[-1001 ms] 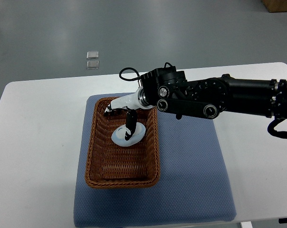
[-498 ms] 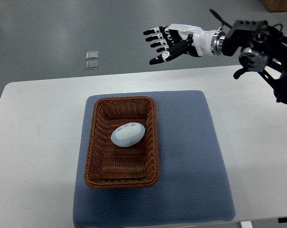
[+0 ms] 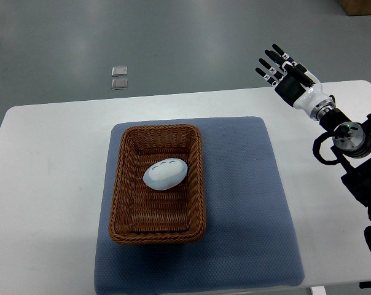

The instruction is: Place blue toy in brown basket

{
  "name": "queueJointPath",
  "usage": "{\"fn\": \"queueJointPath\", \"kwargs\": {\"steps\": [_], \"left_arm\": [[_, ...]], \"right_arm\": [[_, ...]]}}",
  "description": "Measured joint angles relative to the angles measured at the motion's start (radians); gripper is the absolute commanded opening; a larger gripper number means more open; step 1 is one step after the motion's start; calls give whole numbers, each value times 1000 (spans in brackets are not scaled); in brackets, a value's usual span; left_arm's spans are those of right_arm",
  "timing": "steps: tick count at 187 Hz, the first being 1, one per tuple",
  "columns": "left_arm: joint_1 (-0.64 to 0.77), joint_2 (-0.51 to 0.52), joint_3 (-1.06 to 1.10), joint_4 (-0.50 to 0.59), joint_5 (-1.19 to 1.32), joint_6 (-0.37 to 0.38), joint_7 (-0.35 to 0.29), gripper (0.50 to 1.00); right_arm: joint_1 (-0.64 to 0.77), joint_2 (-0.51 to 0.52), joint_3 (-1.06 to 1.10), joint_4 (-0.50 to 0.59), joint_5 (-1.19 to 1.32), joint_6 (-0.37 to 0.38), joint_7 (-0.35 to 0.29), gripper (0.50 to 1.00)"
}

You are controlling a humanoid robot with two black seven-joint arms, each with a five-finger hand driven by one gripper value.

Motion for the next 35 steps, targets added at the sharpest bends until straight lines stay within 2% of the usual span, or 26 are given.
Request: {"fn": "queueJointPath", "kwargs": {"steps": [35], "left_arm": [[0,0,0,0,0,0,1,1000]], "right_arm": [[-13,18,0,-32,60,1,28,909]]}}
